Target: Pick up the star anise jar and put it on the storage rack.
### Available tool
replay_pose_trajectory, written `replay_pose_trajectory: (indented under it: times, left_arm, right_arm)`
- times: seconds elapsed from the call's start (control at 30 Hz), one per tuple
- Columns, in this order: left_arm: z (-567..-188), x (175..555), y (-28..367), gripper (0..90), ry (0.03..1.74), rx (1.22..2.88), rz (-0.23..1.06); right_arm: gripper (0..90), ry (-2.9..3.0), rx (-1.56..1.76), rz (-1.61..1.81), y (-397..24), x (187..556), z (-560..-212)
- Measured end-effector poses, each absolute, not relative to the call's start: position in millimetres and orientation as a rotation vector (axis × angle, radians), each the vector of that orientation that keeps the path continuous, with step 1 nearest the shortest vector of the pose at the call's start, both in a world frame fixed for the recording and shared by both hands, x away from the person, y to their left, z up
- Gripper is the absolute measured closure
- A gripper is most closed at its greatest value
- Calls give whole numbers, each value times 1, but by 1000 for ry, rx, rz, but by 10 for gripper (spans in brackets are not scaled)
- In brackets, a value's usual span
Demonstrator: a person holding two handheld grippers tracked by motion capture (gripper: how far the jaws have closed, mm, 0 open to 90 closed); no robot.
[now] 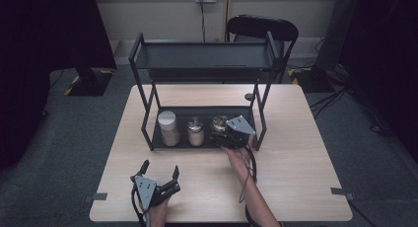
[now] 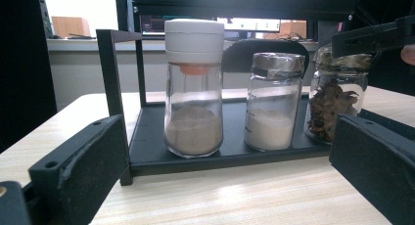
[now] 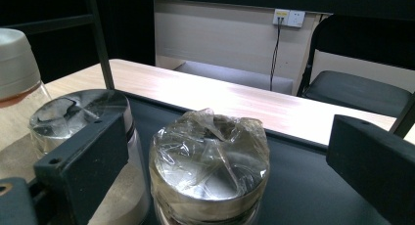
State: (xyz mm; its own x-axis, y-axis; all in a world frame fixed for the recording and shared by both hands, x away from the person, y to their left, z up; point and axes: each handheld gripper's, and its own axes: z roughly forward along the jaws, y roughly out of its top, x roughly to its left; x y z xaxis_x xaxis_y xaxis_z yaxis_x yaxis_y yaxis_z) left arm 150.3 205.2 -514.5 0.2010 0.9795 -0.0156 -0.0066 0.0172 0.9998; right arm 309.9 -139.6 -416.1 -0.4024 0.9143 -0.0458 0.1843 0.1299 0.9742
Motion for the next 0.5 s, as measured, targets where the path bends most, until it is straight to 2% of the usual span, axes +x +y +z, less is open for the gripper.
replay_pose_trajectory:
  times: [0.5]
  left_arm:
    - [-515,150,205,3,1060,1281,1052]
  right_arm:
    - [6,1690,1061,1352,-141,302,-416]
